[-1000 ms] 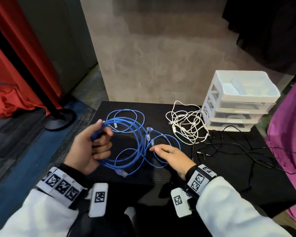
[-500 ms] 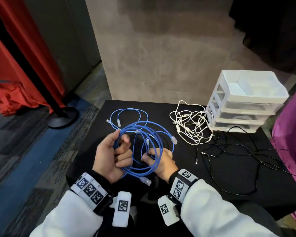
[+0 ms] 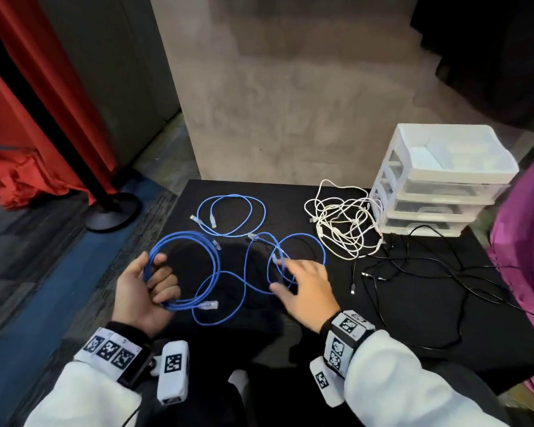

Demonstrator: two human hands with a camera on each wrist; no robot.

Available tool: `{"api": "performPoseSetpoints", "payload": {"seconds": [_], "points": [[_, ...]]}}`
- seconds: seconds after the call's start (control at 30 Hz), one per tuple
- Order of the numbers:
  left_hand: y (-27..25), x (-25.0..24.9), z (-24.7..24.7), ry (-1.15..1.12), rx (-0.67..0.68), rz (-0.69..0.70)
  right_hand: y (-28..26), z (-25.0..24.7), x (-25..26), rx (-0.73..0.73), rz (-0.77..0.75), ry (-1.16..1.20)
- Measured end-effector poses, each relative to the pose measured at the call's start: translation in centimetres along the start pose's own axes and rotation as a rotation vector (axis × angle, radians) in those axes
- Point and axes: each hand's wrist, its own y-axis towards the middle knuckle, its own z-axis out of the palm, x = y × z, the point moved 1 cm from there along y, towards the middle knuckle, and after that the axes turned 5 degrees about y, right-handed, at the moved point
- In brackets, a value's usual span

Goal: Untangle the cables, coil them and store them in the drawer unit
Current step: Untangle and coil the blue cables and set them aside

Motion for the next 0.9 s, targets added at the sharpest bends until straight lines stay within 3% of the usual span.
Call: {"api": "performPoseSetpoints", "payload": {"seconds": [0.2, 0.37, 0.53, 0.77, 0.9], "points": [[-0.2, 2.8, -2.3, -0.098, -0.160, -0.085, -0.1, 4.4, 3.7, 0.322, 0.101, -0.156], [-0.6, 2.5, -2.7, -0.115, -0.173, -0.084, 0.4, 4.7, 2.2, 0.097, 0.100, -0.232], [-0.5, 1.3, -2.0, -0.072, -0.115, -0.057, 3.0, -2.5, 0.4, 0.017, 0.121, 0.139], [-0.2, 3.4, 1.0, -0.015, -0.020, -0.099, 4.8, -17.0, 0.0, -0.179, -0.052, -0.007], [-0.2, 5.8, 3.3, 0.019, 0.024, -0.156, 3.7, -18.4, -5.4, 0.059, 0.091, -0.222]]}}
